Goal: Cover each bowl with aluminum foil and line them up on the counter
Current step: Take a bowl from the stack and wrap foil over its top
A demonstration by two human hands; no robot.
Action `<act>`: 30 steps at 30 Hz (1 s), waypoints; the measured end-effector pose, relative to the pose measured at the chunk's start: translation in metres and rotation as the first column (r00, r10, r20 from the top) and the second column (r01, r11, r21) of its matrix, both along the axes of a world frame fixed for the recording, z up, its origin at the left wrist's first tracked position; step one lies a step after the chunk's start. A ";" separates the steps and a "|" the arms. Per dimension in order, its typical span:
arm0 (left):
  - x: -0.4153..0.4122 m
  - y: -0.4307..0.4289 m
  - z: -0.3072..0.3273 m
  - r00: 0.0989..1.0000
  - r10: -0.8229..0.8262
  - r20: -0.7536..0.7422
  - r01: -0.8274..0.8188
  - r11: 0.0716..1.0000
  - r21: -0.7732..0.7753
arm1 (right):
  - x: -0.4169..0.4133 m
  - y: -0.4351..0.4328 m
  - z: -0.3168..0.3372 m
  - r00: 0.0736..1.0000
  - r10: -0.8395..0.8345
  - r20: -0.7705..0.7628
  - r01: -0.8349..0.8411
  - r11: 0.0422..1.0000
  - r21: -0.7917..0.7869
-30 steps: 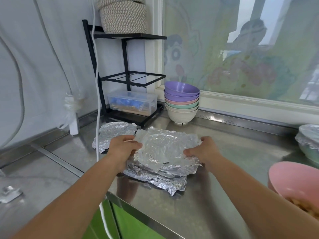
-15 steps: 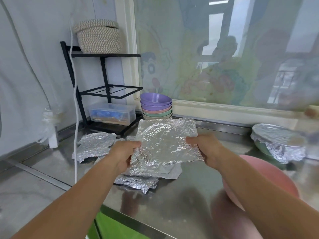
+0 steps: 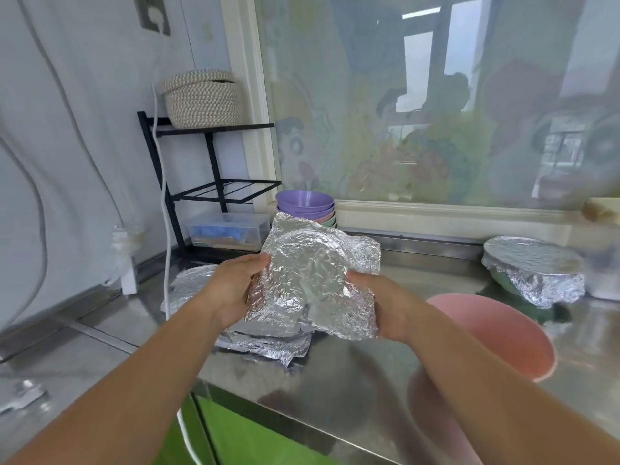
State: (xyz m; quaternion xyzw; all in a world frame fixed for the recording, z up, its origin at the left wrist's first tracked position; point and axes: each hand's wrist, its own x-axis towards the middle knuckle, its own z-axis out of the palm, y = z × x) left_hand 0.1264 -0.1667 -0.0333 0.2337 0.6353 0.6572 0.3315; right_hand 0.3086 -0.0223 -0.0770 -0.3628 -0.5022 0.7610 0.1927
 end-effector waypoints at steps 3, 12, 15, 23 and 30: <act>0.013 0.004 0.004 0.999 -0.020 0.030 0.020 1.000 0.019 | 0.012 0.003 0.002 0.992 -0.078 -0.102 0.072 0.996 -0.057; 0.116 0.066 -0.017 0.996 -0.022 -0.087 0.021 1.000 -0.018 | 0.139 0.022 0.035 0.883 -0.459 0.100 0.369 0.810 0.457; 0.156 0.085 -0.035 0.991 -0.089 -0.103 0.086 0.996 -0.028 | 0.184 0.025 0.024 0.835 -0.547 0.065 0.427 0.717 0.551; 0.188 0.098 -0.056 0.844 -0.160 -0.513 0.107 0.986 -0.130 | 0.224 0.040 -0.016 0.738 -0.632 0.235 0.318 0.634 0.704; 0.174 0.101 -0.054 0.509 -0.175 -0.843 0.013 0.981 -0.195 | 0.209 0.030 0.001 0.531 -0.753 0.390 -0.314 0.252 0.915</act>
